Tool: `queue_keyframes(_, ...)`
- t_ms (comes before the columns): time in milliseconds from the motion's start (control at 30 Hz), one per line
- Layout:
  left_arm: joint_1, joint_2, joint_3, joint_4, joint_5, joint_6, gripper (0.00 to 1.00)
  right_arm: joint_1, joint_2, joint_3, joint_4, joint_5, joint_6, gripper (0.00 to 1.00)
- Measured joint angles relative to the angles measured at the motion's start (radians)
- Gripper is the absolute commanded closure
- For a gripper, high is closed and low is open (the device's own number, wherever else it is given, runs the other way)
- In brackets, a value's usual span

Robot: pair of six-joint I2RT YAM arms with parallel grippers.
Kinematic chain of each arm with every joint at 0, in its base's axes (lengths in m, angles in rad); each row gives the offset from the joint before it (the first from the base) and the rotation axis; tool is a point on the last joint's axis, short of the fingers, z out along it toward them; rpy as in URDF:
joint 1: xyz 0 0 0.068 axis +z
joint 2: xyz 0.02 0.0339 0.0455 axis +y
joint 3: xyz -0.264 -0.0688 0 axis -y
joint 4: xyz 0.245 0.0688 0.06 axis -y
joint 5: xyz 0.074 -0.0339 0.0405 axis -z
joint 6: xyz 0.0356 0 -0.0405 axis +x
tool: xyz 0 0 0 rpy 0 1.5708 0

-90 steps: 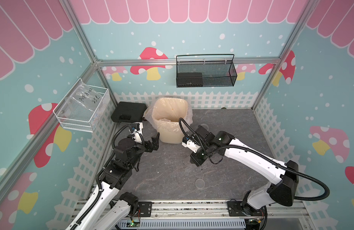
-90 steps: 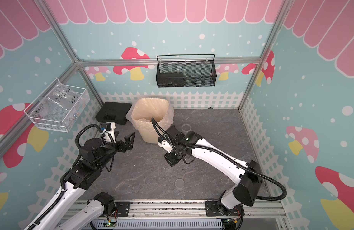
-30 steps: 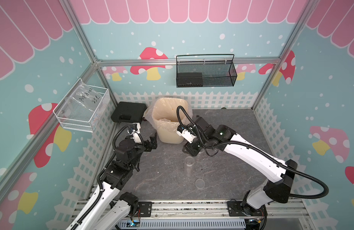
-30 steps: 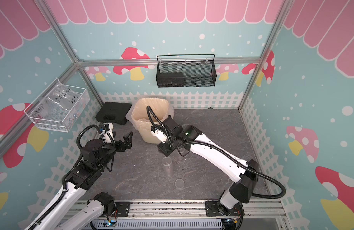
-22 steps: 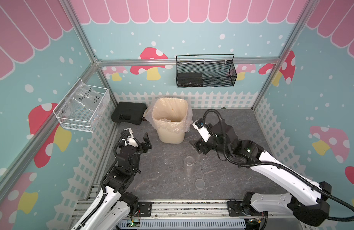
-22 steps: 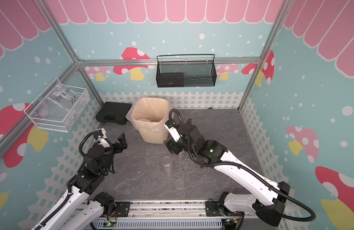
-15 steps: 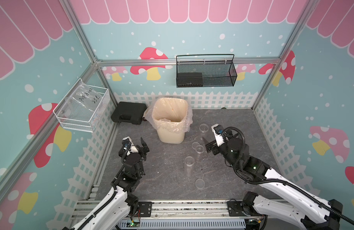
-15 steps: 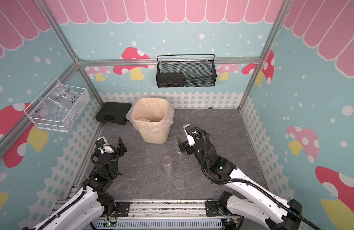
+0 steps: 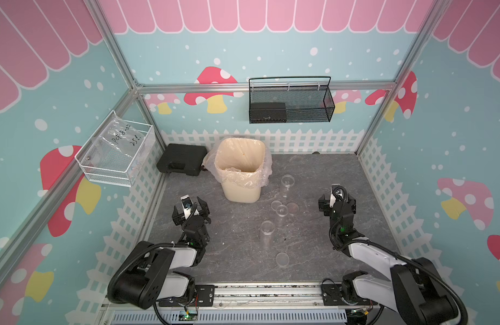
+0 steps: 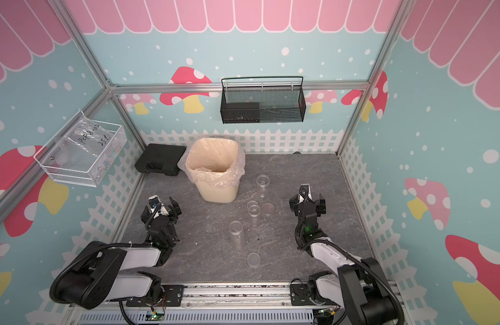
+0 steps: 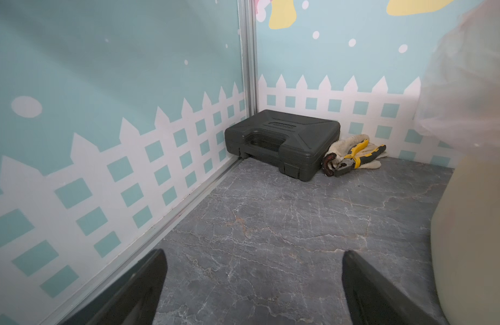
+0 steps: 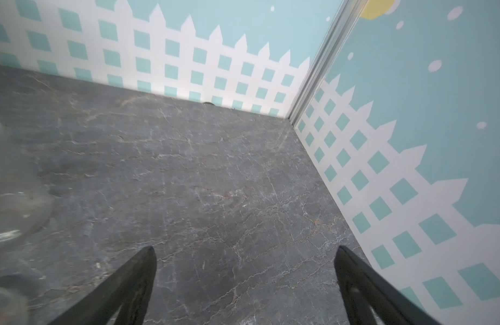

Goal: Empty the moldy dried flower tea in the jars
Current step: Reset both arms

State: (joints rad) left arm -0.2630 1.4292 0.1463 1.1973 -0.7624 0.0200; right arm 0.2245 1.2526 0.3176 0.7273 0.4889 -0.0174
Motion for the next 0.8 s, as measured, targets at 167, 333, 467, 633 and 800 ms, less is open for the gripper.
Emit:
queue_keyframes(167,0.039,0.113,0.016,0.075,0.113,0.011,0.00,-0.076,0.188,-0.059,0.270,-0.119,-0.039,0.01)
queue_keyframes(333,0.107,0.139,0.053,0.097,0.255,0.003,0.00,-0.177,0.235,-0.092,0.416,-0.287,-0.028,0.00)
queue_keyframes(467,0.121,0.138,0.075,0.038,0.305,-0.013,0.00,-0.230,0.265,-0.130,0.514,-0.403,-0.013,0.00)
queue_keyframes(633,0.142,0.135,0.207,-0.125,0.321,-0.039,0.01,-0.234,0.269,-0.121,0.526,-0.471,-0.003,0.00)
queue_keyframes(800,0.157,0.129,0.218,-0.198,0.330,-0.053,0.01,-0.238,0.269,-0.120,0.538,-0.472,0.009,0.00)
